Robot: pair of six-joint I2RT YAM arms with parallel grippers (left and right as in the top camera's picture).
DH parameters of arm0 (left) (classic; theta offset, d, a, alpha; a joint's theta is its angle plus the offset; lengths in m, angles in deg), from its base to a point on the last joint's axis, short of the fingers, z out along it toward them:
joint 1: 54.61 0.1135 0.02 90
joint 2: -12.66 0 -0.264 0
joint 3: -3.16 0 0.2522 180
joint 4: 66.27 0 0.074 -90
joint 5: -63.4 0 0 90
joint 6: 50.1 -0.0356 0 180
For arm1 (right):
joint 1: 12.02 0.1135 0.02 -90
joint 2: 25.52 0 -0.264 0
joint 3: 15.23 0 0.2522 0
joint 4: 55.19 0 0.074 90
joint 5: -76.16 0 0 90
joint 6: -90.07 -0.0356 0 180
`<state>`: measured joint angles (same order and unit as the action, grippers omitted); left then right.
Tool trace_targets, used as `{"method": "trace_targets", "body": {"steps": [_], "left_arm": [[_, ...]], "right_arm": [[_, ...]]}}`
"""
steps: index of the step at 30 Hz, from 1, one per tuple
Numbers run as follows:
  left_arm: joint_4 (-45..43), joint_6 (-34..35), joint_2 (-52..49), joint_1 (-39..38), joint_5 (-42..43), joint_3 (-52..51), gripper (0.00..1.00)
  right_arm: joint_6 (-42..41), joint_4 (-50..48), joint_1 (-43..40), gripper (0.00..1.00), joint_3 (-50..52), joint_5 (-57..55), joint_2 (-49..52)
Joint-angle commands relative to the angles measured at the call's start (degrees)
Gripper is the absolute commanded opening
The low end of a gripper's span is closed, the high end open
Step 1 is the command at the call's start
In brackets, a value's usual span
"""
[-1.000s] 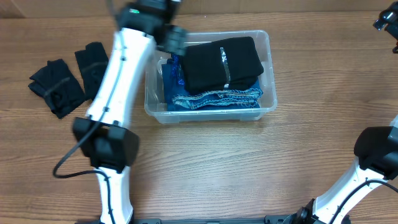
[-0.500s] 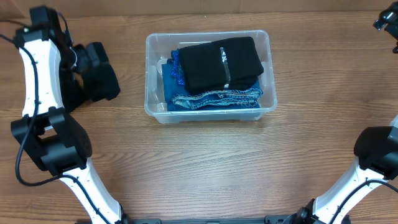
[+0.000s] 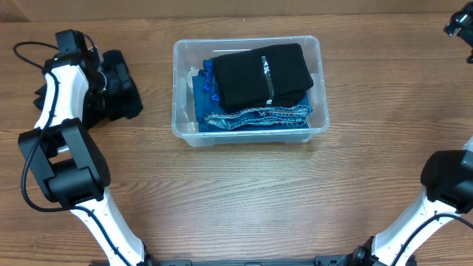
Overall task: Pack container
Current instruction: 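Grasp the second black cloth item with the left gripper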
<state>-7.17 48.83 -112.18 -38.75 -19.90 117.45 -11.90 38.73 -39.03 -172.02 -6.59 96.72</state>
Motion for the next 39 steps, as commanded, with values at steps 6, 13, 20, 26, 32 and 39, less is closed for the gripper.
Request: {"method": "trace_targets", "body": {"steps": [6, 13, 20, 26, 32, 39], "left_arm": [[-2.2, -4.6, -1.5, -3.7, 0.2, -1.0, 0.75], [-1.3, -2.5, -1.5, -3.5, -2.8, -1.0, 0.72], [-1.6, -1.8, -4.0, -3.5, -2.8, -1.0, 0.67], [-1.5, -1.2, -8.3, -3.5, -2.8, -1.0, 0.28], [1.3, -1.2, -8.2, -3.5, -2.6, 1.7, 0.04], [19.9, -2.2, -8.2, -3.6, -2.4, 19.7, 0.04]], "right_arm": [[0.0, -0.3, -0.2, 1.0, -0.2, 0.2, -0.4], [0.0, -0.3, -0.2, 1.0, -0.2, 0.2, -0.4], [0.0, -0.3, -0.2, 1.0, -0.2, 0.1, -0.4], [0.0, -0.3, -0.2, 1.0, -0.2, 0.2, -0.4], [0.0, -0.3, -0.2, 1.0, -0.2, 0.2, -0.4], [0.0, -0.3, -0.2, 1.0, -0.2, 0.2, -0.4]]}}
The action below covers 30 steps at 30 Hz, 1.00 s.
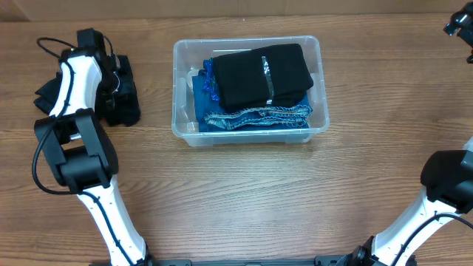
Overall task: Pack container
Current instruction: 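Grasp the second black cloth item with the left gripper, then carry the black cloth to the container's left side with the left gripper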
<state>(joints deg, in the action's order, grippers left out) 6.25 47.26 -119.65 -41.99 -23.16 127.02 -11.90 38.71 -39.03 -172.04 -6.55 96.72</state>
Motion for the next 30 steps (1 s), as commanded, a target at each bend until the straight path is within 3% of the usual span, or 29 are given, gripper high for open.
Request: {"method": "trace_targets", "body": {"steps": [1, 8, 18, 30], "left_arm": [[10.3, -1.2, -0.7, -0.5, 1.1, 14.3, 0.04], [28.5, -2.3, -0.7, -2.6, 1.1, 38.1, 0.04], [38.0, -3.1, -0.6, -13.4, 1.1, 59.1, 0.04], [38.0, -0.7, 2.7, -26.6, 0.7, 58.9, 0.04]], "right_arm": [[0.0, -0.3, -0.2, 1.0, -0.2, 0.1, -0.4], [0.0, -0.3, -0.2, 1.0, -0.2, 0.1, -0.4], [0.0, -0.3, -0.2, 1.0, -0.2, 0.1, -0.4], [0.0, -0.3, -0.2, 1.0, -0.2, 0.1, -0.4]]}}
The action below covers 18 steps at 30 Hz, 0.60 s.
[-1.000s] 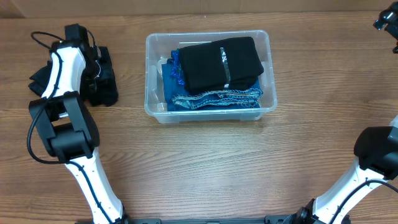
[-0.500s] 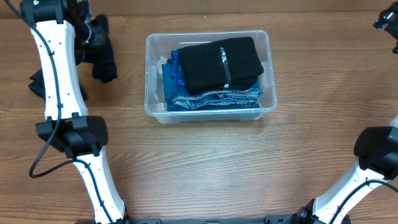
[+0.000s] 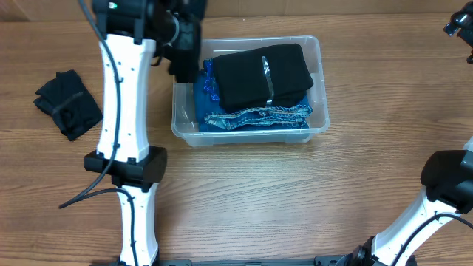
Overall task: Pack container
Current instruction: 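Carry the black cloth to the container's left side with the left gripper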
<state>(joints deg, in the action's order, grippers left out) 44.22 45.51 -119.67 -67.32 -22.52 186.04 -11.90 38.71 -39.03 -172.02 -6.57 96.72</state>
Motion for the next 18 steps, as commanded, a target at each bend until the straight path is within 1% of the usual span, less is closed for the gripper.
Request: {"method": "trace_targets", "body": {"steps": [1, 5, 13, 15, 18], "left_arm": [[0.1, 1.6, 2.7, -1.9, 0.0, -1.0, 0.04], [0.1, 3.3, 2.7, -4.4, -1.1, -5.5, 0.04], [0.1, 7.4, 2.7, -5.7, -2.5, -15.7, 0.04], [0.1, 9.1, 2.7, -5.7, -4.4, -17.0, 0.04], [0.1, 10.1, 2.7, -5.7, -5.2, -17.2, 0.04]], "right_arm": [[0.0, -0.3, -0.2, 1.0, -0.2, 0.1, -0.4], [0.0, -0.3, -0.2, 1.0, -0.2, 0.1, -0.4], [0.0, -0.3, -0.2, 1.0, -0.2, 0.1, -0.4], [0.0, -0.3, -0.2, 1.0, -0.2, 0.1, -0.4], [0.0, -0.3, -0.2, 1.0, -0.2, 0.1, -0.4]]}}
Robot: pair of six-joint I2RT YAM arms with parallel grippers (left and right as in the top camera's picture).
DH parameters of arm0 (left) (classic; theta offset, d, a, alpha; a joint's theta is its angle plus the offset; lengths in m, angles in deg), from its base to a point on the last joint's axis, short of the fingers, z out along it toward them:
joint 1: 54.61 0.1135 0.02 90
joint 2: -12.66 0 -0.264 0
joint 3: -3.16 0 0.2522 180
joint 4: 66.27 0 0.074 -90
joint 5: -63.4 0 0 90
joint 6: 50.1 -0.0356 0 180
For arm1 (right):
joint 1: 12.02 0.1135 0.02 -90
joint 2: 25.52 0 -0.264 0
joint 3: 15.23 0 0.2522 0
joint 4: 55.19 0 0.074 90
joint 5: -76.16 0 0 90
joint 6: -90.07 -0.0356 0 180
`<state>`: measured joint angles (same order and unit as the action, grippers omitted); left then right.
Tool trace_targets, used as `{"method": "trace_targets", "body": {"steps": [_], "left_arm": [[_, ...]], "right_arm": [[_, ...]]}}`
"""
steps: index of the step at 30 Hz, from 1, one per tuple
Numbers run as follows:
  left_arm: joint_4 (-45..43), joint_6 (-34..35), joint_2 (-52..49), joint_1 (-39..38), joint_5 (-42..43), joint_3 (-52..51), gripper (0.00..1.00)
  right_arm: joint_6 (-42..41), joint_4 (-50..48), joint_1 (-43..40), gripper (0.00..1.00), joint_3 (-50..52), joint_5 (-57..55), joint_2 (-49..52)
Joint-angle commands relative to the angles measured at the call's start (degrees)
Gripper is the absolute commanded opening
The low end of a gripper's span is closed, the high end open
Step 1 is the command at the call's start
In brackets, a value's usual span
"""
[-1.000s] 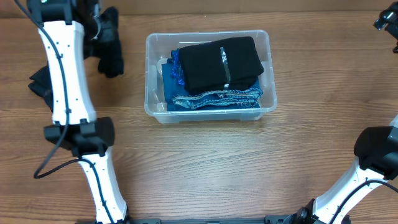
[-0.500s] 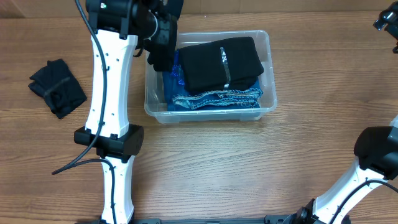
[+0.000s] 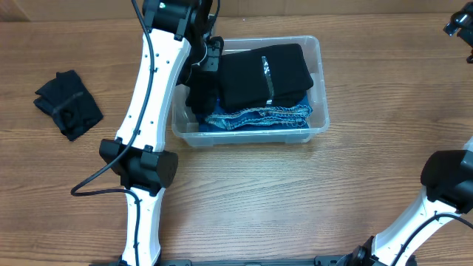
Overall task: Pack container
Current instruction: 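Carry the black cloth to the container's left side with the left gripper, then lower the black cloth into the container and tuck it down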
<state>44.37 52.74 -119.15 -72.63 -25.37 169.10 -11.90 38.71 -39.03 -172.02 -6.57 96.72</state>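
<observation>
A clear plastic container (image 3: 251, 135) stands at the middle back of the table. Inside lie a folded black garment (image 3: 259, 74) and, under it, blue jeans (image 3: 260, 117). My left gripper (image 3: 210, 53) is over the container's left end, shut on a black cloth (image 3: 200, 94) that hangs down into the box beside the folded garment. Its fingers are hidden by the wrist and the cloth. Another black cloth (image 3: 68, 105) lies crumpled on the table at far left. My right gripper (image 3: 460, 28) is at the top right corner, too cut off to read.
The left arm (image 3: 151, 96) rises from its base (image 3: 140, 166) and slants across the table to the box's left wall. The right arm's link (image 3: 447, 185) stands at the right edge. The wooden table (image 3: 295, 199) runs along the front.
My left gripper has moved right from the container's left rim to over its left end. The black cloth it holds now hangs lower, inside the box.
My left gripper was first down on a black pile at the table's far left, and still there later. Then it was high at the container's left rim with one black cloth, another left on the table. Now the cloth hangs inside the box.
</observation>
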Motion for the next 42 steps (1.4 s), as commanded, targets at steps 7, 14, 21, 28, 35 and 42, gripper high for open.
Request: {"method": "trace_targets", "body": {"steps": [7, 14, 21, 28, 35, 42], "left_arm": [[-0.1, 5.6, 2.2, -1.7, -8.0, -5.0, 0.04], [-1.2, 5.5, 2.2, -1.9, -12.2, -12.9, 0.5], [-4.8, 2.7, 2.2, -1.9, -11.7, -13.1, 0.68], [-5.9, 2.5, 2.2, -2.3, -1.9, -13.5, 0.04], [-6.1, 2.6, 2.2, -5.9, -0.1, -21.4, 0.04], [-15.5, 3.1, 2.2, -6.4, -1.0, -32.8, 0.04]], "right_arm": [[0.0, -0.3, -0.2, 1.0, -0.2, 0.1, -0.4], [0.0, -0.3, -0.2, 1.0, -0.2, 0.1, -0.4], [0.0, -0.3, -0.2, 1.0, -0.2, 0.1, -0.4], [0.0, -0.3, -0.2, 1.0, -0.2, 0.1, -0.4], [0.0, -0.3, -0.2, 1.0, -0.2, 0.1, -0.4], [0.0, -0.3, -0.2, 1.0, -0.2, 0.1, -0.4]]}}
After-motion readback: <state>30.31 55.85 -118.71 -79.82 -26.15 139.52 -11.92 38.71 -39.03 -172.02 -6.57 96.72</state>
